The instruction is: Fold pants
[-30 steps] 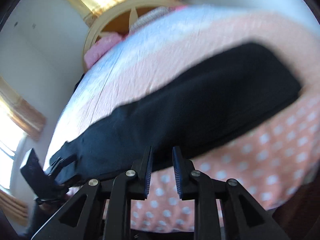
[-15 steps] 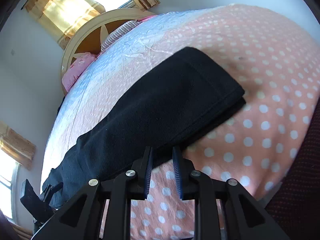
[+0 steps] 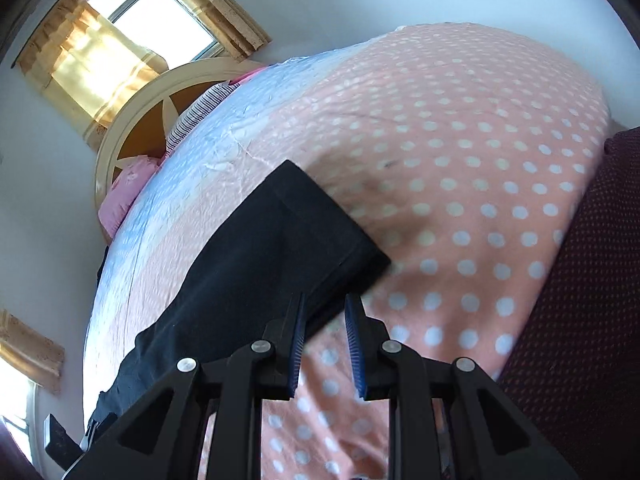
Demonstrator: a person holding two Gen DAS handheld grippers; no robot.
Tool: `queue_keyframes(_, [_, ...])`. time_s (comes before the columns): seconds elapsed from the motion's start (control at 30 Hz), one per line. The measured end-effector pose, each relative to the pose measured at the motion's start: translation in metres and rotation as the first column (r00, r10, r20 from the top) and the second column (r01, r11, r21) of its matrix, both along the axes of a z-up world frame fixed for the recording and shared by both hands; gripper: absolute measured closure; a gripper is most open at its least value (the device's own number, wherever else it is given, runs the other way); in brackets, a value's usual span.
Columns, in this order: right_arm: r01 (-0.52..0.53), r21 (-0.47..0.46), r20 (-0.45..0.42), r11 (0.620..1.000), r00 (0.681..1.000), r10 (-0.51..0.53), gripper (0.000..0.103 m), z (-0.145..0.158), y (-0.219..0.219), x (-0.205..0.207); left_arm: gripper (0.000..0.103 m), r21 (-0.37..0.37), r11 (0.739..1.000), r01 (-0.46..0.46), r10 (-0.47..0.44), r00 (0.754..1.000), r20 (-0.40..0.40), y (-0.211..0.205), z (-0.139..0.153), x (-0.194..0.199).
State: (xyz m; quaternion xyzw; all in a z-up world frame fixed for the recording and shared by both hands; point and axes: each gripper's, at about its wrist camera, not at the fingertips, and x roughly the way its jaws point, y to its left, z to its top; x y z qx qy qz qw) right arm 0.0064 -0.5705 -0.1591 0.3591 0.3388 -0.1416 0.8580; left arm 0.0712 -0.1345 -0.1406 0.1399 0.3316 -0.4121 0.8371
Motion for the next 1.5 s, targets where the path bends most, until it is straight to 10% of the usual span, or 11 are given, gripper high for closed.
queue_keyframes(0.47, [-0.043,0.052,0.08,0.998,0.996,0.039,0.082,-0.006,-0.008,0.022,0.04,0.167,0.979,0.118,-0.138,0.984,0.116,-0.06,-0.006,-0.024])
queue_keyframes(0.67, [-0.045,0.014,0.087,0.999,0.995,0.044,0.102,-0.006,-0.007,0.022,0.054,0.175,0.972,0.157,-0.175,0.981,0.087,-0.073,-0.005,-0.025])
queue_keyframes(1.0, [0.008,-0.009,0.128,1.0,0.992,-0.006,0.102,0.013,-0.022,-0.002,0.056,0.103,0.979,0.178,-0.184,0.981,0.053,-0.062,-0.007,-0.02])
queue_keyframes(1.07, [0.042,0.019,0.102,0.999,0.994,-0.043,0.092,0.006,-0.029,-0.003,0.056,0.101,0.979,0.178,-0.185,0.981,0.057,-0.061,-0.007,-0.02])
queue_keyframes(1.17, [0.058,0.041,0.101,0.998,0.993,-0.061,0.046,0.0,-0.036,-0.005,0.056,0.103,0.979,0.177,-0.183,0.982,0.056,-0.066,-0.007,-0.02])
queue_keyframes(1.27, [0.031,0.034,0.113,0.999,0.993,-0.035,0.046,0.002,-0.032,-0.002,0.062,0.099,0.98,0.174,-0.18,0.982,0.055,-0.064,-0.006,-0.02])
queue_keyframes(1.33, [0.016,0.007,0.104,1.0,0.994,-0.016,0.055,0.003,-0.027,0.004,0.069,0.087,0.982,0.165,-0.169,0.984,0.048,-0.061,-0.005,-0.017])
queue_keyframes(1.4, [-0.003,-0.014,0.088,1.0,0.996,0.004,0.096,0.003,-0.021,0.009,0.08,0.069,0.985,0.155,-0.158,0.987,0.037,-0.059,-0.005,-0.014])
queue_keyframes(1.5, [-0.004,-0.044,0.102,0.999,0.995,0.008,0.097,0.007,-0.019,0.007,0.088,0.05,0.988,0.149,-0.151,0.988,0.026,-0.056,-0.004,-0.011])
